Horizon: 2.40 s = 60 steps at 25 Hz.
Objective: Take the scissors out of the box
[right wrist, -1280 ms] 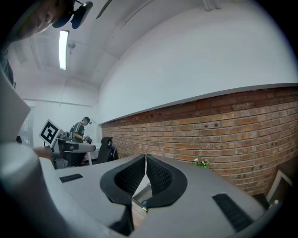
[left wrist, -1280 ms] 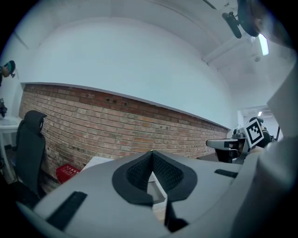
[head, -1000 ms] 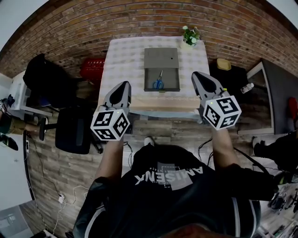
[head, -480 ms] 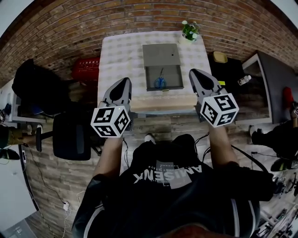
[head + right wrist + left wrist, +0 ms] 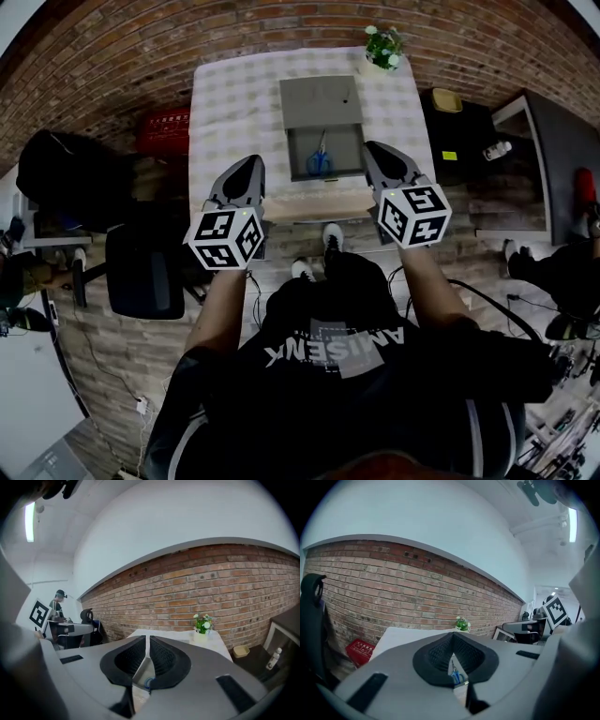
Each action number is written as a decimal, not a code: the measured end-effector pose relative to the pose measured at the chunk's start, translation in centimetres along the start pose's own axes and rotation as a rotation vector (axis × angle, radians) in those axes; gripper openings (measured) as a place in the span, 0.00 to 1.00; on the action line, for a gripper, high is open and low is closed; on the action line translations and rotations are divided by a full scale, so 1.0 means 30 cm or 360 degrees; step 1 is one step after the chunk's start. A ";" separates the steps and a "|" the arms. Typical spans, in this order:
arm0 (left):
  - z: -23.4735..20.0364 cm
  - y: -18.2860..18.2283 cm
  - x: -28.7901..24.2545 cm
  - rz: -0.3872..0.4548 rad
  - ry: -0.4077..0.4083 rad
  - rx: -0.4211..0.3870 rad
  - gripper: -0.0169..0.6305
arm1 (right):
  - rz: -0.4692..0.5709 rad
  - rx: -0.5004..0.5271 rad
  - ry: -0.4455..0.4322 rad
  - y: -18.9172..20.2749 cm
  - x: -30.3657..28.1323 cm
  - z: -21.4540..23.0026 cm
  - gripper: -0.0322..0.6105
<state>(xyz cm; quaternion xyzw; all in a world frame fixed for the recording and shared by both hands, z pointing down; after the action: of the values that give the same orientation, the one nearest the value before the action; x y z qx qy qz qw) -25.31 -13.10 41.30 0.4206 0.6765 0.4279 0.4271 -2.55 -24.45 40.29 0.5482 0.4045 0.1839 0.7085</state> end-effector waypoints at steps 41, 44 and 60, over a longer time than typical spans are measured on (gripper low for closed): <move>-0.371 0.249 -0.343 -0.0482 0.0193 0.0103 0.05 | -0.0811 -0.0311 0.0334 0.573 -0.525 -0.073 0.37; -0.404 0.266 -0.342 -0.0503 0.0246 0.0107 0.05 | -0.0839 -0.0305 0.0400 0.602 -0.542 -0.103 0.40; -0.522 0.335 -0.365 -0.0620 0.0396 0.0106 0.05 | -0.1038 -0.0355 0.0638 0.709 -0.638 -0.131 0.40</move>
<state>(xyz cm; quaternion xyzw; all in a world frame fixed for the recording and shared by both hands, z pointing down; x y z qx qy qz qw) -34.86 -23.96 57.31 0.2401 0.8060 0.3634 0.4008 -13.27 -28.42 66.81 0.2638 0.6652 0.0955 0.6920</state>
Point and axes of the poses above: the fingertips, and each gripper's own axes: x backward along the fingers, z to its right, y out of its underside, the point moved 6 cm from there along x, backward along the fingers, and after that the axes turned 12 degrees about y, right-handed, at the moved point
